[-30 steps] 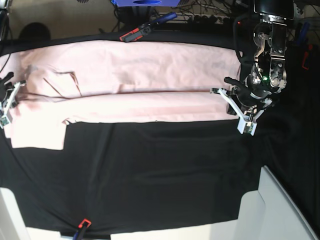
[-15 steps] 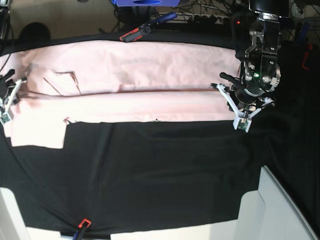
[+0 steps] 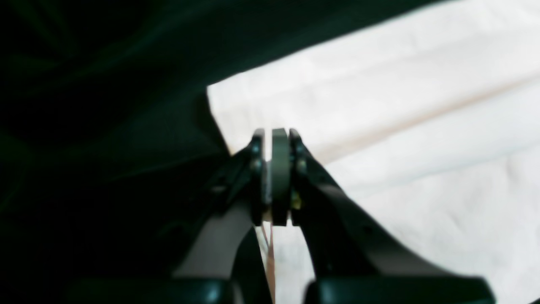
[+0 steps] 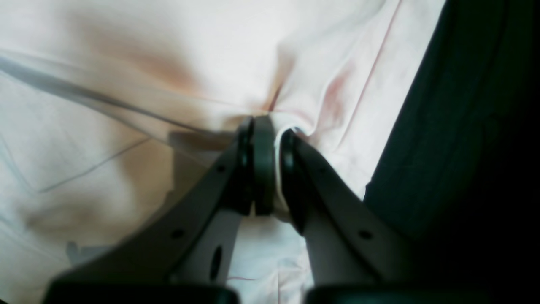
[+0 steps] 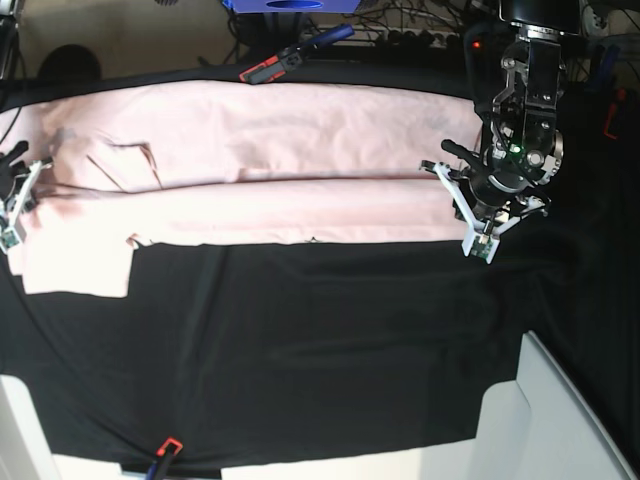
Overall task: Fold the T-shirt properly
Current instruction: 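Lay the folded edge down and smooth it with both grippers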
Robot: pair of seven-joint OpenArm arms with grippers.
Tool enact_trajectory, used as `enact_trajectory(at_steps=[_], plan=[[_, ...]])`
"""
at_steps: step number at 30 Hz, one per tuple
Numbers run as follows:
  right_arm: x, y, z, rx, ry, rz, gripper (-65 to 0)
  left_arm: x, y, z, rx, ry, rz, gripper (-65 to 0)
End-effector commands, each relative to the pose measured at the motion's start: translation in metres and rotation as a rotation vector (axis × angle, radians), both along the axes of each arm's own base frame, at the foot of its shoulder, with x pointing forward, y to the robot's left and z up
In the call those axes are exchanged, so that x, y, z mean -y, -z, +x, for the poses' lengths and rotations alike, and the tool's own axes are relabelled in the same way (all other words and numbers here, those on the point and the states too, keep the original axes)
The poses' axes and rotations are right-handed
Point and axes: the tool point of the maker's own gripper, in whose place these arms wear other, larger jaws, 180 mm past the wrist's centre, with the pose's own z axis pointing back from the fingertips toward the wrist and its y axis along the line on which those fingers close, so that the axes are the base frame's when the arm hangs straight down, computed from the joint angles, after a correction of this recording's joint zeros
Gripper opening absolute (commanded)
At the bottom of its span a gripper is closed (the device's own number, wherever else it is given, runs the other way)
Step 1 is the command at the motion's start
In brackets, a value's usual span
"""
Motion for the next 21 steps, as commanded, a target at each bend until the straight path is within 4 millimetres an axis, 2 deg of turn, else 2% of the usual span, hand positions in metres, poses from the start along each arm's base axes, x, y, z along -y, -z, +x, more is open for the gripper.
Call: enact_trajectory(at_steps=[1, 6, 9, 17, 21], plan=[[0.014, -0.015, 0.011, 0.04, 0.005, -0.028, -65.0, -0.004, -0.009, 0.007, 0.034, 0.011, 0.017, -65.0], [0.014, -0.014, 0.009, 0.036, 0.004, -0.028, -65.0, -0.003, -0.004, 0.005, 0.018, 0.018, 0.018, -65.0], [0.014, -0.014, 0.009, 0.034, 0.004, -0.028, -65.0, -0.013, 0.002, 0.001, -0.006, 0.02, 0.042, -65.0], [0.013, -0.013, 0.008, 0.032, 0.001, -0.028, -65.0, -0.039, -0.004, -0.003, -0.013, 0.04, 0.115, -65.0], [0.013, -0.013, 0.008, 0.031, 0.0, -0.028, -65.0, -0.044, -0.002, -0.01, -0.03, 0.044, 0.128, -65.0]])
